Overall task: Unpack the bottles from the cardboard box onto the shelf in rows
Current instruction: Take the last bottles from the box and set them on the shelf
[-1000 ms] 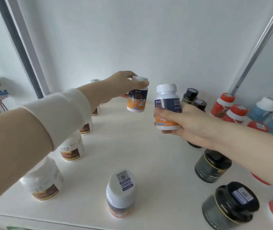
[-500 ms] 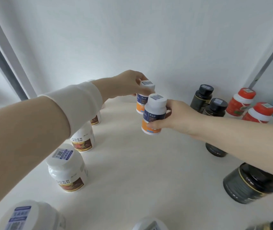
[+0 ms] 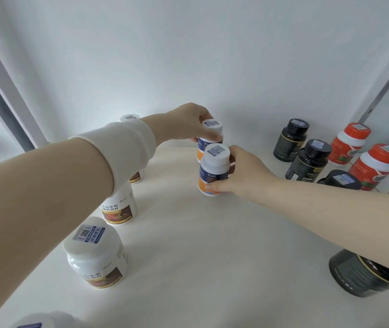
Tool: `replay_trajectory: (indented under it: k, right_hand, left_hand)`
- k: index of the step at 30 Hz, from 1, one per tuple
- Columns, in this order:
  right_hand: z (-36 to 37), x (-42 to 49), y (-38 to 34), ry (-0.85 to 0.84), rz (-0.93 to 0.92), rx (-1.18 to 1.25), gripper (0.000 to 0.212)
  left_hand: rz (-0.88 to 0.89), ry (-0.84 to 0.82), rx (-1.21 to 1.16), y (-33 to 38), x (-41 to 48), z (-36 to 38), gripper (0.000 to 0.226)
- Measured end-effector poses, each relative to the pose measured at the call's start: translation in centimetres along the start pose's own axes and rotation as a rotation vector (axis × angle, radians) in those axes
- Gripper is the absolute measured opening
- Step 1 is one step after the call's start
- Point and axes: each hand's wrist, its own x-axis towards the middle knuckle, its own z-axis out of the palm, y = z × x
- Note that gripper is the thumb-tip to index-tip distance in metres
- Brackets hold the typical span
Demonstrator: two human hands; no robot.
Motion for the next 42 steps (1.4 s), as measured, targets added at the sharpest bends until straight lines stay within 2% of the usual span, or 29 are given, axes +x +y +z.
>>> replay_trajectory:
  k: [11, 15, 19, 25, 29, 33, 37, 42]
  right_hand:
    - [0.2, -0.1, 0.5, -0.007, 0.001, -0.029, 0.062]
    - [-0.3, -0.2, 0.4, -0.036, 0.014, -0.064, 0.065]
    - [-2.0, -1.5, -0.3, -0.019, -0.032, -0.122, 0.07]
    - [-6.7, -5.9, -2.1, 0.083, -0.142, -0.36, 0.073]
    - [-9.7, -10.1, -2.6, 0.144, -0.206, -0.651, 0.066]
    - [-11.5, -14.8, -2.1, 0.213, -0.208, -0.808, 0.058]
    - [-12.1, -20.1, -1.4, 0.267, -0.188, -0.828, 0.049]
    - [-11.7, -26.2, -0.3, 0.308, -0.182, -0.881, 0.043]
  left_hand:
    - [-0.012, 0.013, 0.017, 0.1, 0.2, 0.7, 0.036]
    - [-0.029, -0.012, 0.073, 0.7, 0.1, 0.7, 0.046]
    - [-0.017, 0.066, 0.18, 2.4, -1.0, -0.5, 0.053]
    - [0.005, 0.165, 0.511, 8.0, -6.2, -2.2, 0.046]
    - [-0.007, 0.253, 0.89, 12.0, -11.5, -1.1, 0.046]
    - [-0.028, 0.287, 1.184, 15.1, -16.8, 1.5, 0.045]
    - [0.03, 0.29, 1.29, 17.5, -21.1, 5.0, 0.044]
    - [0.09, 0.295, 1.303, 19.7, -25.4, 8.8, 0.044]
